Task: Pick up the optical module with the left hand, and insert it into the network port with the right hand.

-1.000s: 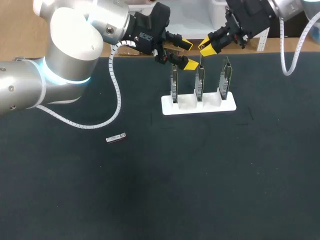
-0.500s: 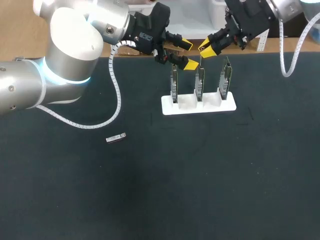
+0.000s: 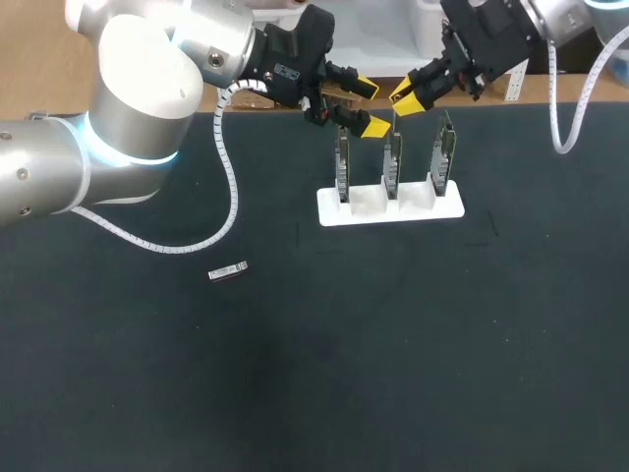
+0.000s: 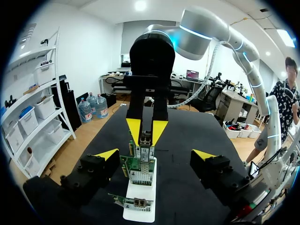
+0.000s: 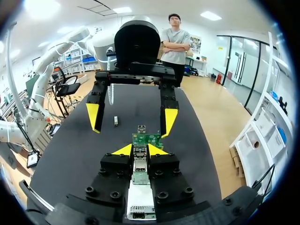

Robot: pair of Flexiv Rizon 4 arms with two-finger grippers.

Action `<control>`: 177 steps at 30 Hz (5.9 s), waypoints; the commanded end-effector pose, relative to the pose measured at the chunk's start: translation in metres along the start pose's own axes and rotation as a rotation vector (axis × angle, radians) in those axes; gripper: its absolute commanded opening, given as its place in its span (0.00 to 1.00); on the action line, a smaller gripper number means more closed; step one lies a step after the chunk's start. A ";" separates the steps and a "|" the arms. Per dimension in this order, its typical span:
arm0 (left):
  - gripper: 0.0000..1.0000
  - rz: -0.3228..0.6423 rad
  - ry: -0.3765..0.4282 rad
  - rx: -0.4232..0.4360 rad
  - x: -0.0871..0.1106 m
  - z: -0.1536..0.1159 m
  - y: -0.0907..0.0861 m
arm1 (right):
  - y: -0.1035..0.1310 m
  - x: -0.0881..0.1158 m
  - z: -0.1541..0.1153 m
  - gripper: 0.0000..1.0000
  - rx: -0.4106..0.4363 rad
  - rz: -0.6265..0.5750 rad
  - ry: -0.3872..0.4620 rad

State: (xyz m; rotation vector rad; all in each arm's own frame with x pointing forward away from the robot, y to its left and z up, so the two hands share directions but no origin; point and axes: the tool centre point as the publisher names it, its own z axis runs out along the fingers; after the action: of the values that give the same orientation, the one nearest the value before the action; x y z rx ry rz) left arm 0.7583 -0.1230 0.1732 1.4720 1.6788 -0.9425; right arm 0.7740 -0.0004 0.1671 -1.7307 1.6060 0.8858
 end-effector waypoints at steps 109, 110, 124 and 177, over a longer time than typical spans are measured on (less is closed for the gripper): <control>1.00 -0.003 0.008 0.004 -0.002 0.001 0.002 | 0.008 0.014 -0.027 0.00 0.075 0.049 -0.027; 1.00 -0.003 0.008 0.004 -0.002 0.001 0.002 | 0.009 0.013 -0.027 0.00 0.075 0.048 -0.028; 1.00 -0.003 0.008 0.004 -0.002 0.001 0.002 | 0.007 0.003 -0.018 0.00 0.060 0.022 -0.041; 1.00 -0.003 0.008 0.004 -0.002 0.001 0.002 | -0.003 0.007 0.009 0.00 0.021 0.029 -0.011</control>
State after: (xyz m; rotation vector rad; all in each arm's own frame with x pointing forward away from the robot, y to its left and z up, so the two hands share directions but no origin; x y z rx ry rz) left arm 0.7583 -0.1230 0.1732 1.4720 1.6788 -0.9425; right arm 0.7761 0.0020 0.1575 -1.6886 1.6298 0.8868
